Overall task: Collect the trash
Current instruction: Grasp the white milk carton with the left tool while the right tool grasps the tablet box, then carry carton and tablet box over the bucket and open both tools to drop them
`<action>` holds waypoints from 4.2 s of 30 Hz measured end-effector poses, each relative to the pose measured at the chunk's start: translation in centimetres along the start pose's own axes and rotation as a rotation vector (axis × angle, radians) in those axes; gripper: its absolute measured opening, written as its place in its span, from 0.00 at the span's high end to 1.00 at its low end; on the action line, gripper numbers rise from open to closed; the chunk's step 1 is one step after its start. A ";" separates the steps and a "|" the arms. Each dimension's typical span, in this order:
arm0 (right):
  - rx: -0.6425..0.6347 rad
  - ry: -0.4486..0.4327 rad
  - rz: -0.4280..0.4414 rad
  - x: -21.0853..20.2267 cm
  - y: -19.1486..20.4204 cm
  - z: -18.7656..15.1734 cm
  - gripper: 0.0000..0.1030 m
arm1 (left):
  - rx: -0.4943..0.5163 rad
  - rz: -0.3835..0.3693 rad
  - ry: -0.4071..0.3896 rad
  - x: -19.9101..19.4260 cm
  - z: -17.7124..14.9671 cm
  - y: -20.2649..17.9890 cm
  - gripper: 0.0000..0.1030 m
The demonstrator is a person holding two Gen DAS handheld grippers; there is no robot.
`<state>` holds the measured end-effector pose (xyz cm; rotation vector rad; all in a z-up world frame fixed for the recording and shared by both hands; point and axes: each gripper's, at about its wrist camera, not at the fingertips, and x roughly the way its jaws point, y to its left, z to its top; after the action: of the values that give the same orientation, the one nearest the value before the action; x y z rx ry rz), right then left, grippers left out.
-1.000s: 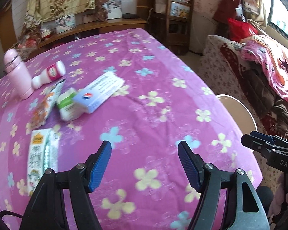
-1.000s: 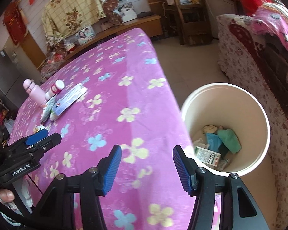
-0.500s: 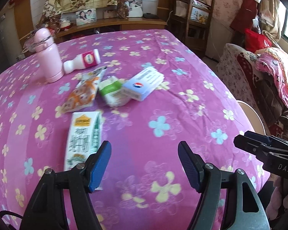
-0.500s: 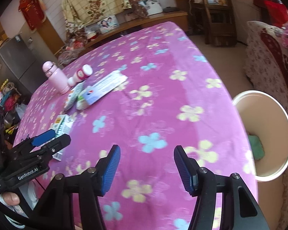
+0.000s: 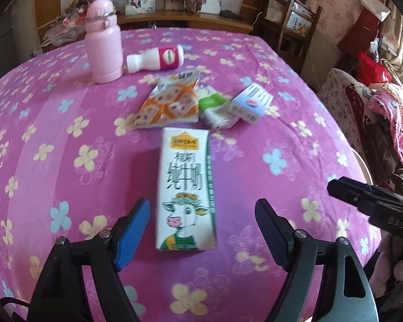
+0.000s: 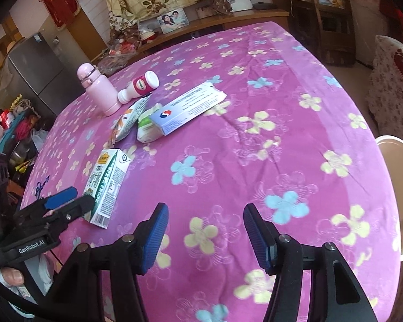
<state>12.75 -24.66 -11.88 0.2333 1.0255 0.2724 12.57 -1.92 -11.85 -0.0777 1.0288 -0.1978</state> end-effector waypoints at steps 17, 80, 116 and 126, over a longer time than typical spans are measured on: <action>0.093 0.007 0.023 6.1 1.4 6.9 0.40 | -0.063 0.094 0.026 4.7 2.9 2.8 0.44; -0.063 -0.059 -0.118 -4.7 -3.8 0.4 0.47 | 0.119 -0.023 -0.022 0.6 1.3 -10.4 0.46; 0.321 -0.108 -0.343 -12.5 -29.1 -5.2 0.47 | 0.466 -0.258 0.041 6.5 2.8 -37.8 0.46; 0.386 -0.095 -0.356 -11.0 -32.2 -5.3 0.46 | 0.441 -0.298 0.070 8.8 3.1 -38.5 0.46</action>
<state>6.37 -58.27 -15.82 0.4014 1.0001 -0.2609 14.74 -41.46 -11.67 0.1788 1.0196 -0.6980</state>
